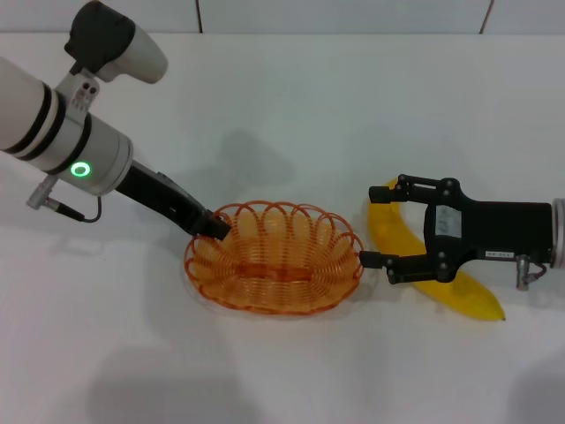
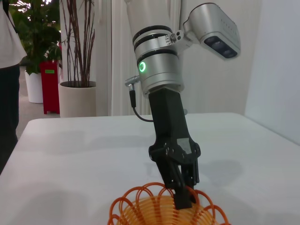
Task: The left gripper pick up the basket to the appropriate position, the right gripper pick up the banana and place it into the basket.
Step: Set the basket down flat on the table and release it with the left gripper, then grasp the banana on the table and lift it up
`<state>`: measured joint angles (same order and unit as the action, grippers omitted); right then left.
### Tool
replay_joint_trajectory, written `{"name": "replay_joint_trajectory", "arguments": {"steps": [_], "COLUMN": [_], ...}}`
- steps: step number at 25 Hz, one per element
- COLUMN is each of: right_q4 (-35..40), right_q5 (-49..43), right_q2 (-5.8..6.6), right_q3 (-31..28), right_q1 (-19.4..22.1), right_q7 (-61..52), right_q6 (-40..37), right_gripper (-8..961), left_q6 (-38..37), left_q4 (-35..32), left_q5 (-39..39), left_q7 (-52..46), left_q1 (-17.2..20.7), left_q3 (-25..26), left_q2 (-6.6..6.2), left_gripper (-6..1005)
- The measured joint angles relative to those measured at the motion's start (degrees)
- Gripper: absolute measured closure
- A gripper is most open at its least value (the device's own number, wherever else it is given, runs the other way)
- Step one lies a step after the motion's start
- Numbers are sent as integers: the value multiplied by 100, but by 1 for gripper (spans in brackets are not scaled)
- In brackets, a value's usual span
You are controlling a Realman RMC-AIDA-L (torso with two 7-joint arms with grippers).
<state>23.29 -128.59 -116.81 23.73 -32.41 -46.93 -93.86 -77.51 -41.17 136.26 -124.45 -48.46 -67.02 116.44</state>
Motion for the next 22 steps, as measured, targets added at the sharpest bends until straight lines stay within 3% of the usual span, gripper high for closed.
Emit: {"name": "replay_joint_trajectory", "arguments": {"steps": [4,6,8,10,15,17,22], "right_q4": [0,0,0,11,53,61,113], "right_q5": [0,0,0,0,1,3,8], "right_q2": [2,7,8,11,22,26,35], "right_q3": [0,0,-6,-39,-303,-442,-797], "right_q1": [20,36,46,68,201,270,482], "right_q7": [0,0,0,0,13,33,34], "right_q6": [0,0,-1,-2,-32,-34,-6], "right_gripper": [95,96,96,96,95,94,93], "left_q6": [0,-2,-6,-47,-92,-126,-192], "left_q4": [-9,-65,-170,-746,-2443,-3299,-3632], "left_q5": [3,5,6,-83,-484,-767,-1674], "left_q7": [13,34,38,81,128,465,1853], "left_q1": [2,18,59,343,1494,2254,3221], "left_q3": [-76,-89,-91,-163,-592,-620,-539], "left_q2": [1,9,17,35,22,13,-10], "left_gripper": [864,618,580,543,449,411,212]}}
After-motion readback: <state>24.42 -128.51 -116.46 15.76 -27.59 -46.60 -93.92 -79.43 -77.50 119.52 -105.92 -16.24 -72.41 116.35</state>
